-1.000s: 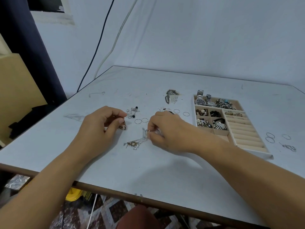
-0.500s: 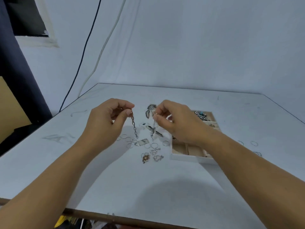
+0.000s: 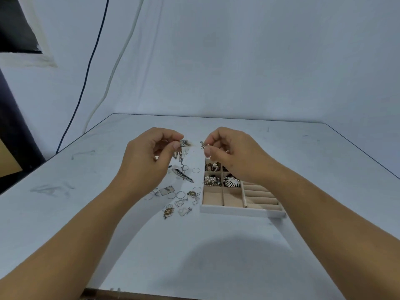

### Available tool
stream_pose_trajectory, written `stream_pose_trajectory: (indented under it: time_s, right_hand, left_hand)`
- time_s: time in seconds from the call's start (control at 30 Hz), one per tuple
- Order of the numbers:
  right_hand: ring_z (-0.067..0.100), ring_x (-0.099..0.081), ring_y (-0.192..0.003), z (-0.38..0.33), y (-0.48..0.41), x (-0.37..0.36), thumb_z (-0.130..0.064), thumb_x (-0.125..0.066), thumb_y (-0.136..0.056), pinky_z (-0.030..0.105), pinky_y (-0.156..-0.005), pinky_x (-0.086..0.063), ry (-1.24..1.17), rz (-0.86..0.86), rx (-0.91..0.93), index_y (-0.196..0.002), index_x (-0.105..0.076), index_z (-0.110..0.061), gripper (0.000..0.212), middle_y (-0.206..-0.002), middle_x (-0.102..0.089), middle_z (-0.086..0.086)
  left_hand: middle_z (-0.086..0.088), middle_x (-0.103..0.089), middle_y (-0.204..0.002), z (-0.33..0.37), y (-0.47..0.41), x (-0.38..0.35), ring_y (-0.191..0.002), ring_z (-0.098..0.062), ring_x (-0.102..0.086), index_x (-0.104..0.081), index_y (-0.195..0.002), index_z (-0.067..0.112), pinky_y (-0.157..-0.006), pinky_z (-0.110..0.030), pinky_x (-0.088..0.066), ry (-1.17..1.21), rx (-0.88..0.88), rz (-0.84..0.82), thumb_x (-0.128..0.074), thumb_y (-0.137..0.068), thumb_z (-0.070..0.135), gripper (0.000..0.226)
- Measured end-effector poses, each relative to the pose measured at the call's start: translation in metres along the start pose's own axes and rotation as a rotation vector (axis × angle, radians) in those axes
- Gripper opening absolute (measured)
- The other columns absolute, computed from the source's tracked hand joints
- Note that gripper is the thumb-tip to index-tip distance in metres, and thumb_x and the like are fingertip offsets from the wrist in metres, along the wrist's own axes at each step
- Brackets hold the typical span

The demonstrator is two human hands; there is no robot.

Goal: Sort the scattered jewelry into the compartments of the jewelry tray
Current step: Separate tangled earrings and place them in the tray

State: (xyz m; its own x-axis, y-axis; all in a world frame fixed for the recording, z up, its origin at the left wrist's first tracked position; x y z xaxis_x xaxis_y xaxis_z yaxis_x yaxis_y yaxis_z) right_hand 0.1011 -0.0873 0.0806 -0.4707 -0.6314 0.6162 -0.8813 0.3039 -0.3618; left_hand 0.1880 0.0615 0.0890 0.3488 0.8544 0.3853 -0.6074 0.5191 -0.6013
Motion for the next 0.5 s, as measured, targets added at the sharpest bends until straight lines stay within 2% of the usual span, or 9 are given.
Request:
stream_pose_trajectory:
  time_s: [0.1, 0.27, 0.5]
  right_hand:
    - [0.011, -0.064, -0.077, 0.004, 0.005, 0.009, -0.026, -0.062, -0.09, 0.02, -0.071, -0.051, 0.009, 0.024, -0.012, -0.091, -0.061, -0.027, 0.002, -0.083, -0.067, -0.007]
    - [0.017, -0.065, -0.079, 0.012, 0.013, 0.032, -0.023, -0.063, -0.089, 0.028, -0.076, -0.053, -0.044, 0.091, -0.013, -0.09, -0.062, -0.025, 0.002, -0.08, -0.067, -0.007]
    - [0.016, -0.066, -0.078, 0.025, 0.021, 0.057, -0.02, -0.063, -0.089, 0.023, -0.073, -0.053, -0.082, 0.177, -0.027, -0.091, -0.063, -0.023, 0.003, -0.082, -0.068, -0.003]
  left_hand:
    - [0.01, -0.071, -0.086, 0.006, -0.002, -0.005, -0.084, -0.002, -0.068, -0.065, -0.095, 0.032, -0.079, -0.021, -0.053, 0.035, 0.0, -0.025, -0.062, -0.089, 0.016, 0.017]
    - [0.008, -0.072, -0.085, 0.026, -0.007, -0.012, -0.081, -0.001, -0.068, -0.067, -0.097, 0.025, -0.074, -0.011, -0.049, 0.102, -0.036, -0.05, -0.062, -0.089, 0.013, 0.015]
    - [0.008, -0.073, -0.084, 0.047, -0.011, -0.025, -0.081, -0.006, -0.069, -0.068, -0.098, 0.02, -0.076, -0.02, -0.053, 0.23, -0.071, -0.059, -0.063, -0.089, 0.011, 0.013]
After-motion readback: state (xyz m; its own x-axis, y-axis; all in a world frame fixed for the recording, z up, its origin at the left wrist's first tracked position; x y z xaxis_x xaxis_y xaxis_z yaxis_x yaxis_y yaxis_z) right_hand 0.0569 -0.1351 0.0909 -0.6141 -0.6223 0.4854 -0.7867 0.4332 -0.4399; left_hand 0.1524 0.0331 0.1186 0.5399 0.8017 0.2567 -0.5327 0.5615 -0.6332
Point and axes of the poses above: each hand's wrist, its own y-axis away from the middle knuckle, its own x-axis out of the back of the hand, z = x × y, the point moved 10 cm from there along -y, towards the middle knuckle
